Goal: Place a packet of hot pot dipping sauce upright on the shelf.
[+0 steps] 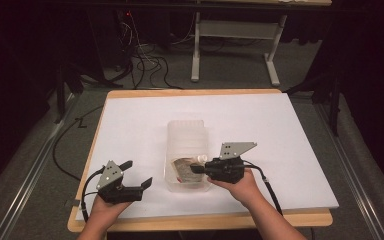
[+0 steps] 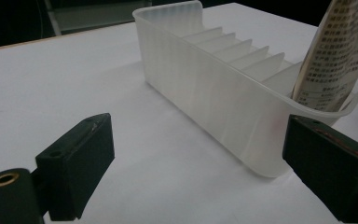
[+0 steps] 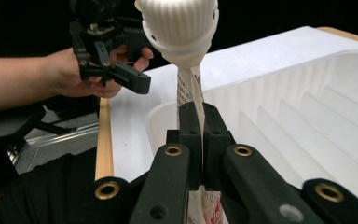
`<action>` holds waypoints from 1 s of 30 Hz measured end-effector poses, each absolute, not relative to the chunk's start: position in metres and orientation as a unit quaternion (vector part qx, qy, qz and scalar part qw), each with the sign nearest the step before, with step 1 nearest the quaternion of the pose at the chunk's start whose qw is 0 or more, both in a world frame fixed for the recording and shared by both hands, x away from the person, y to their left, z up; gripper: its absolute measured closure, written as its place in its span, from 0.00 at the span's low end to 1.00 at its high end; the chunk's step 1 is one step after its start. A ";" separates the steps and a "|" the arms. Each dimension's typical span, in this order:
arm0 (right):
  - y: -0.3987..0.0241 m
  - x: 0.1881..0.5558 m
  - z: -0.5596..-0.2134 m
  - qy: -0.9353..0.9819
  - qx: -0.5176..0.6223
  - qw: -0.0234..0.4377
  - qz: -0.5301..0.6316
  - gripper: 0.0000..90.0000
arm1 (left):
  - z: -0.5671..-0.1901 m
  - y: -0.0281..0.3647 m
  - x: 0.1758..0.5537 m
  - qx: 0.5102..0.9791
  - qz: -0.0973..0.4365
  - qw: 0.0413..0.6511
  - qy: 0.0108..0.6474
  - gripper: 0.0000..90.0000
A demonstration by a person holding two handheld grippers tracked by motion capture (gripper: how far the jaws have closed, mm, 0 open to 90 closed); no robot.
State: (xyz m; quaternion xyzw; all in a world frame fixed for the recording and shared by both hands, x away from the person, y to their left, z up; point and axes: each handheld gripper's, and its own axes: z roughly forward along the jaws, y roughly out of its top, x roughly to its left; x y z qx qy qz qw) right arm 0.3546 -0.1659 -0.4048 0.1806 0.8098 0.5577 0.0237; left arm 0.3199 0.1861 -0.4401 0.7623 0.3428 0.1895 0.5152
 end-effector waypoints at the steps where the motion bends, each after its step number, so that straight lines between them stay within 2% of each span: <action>1: -0.165 0.355 -0.406 0.811 0.181 0.023 0.556 1.00 | -0.440 0.186 0.320 0.762 0.191 0.516 0.343 0.11; 12: -0.157 0.355 -0.424 0.822 0.185 0.020 0.538 1.00 | -0.440 0.188 0.320 0.759 0.191 0.519 0.344 0.11; 30: -0.167 0.347 -0.427 0.817 0.198 0.037 0.540 0.96 | -0.441 0.185 0.319 0.761 0.190 0.515 0.345 0.11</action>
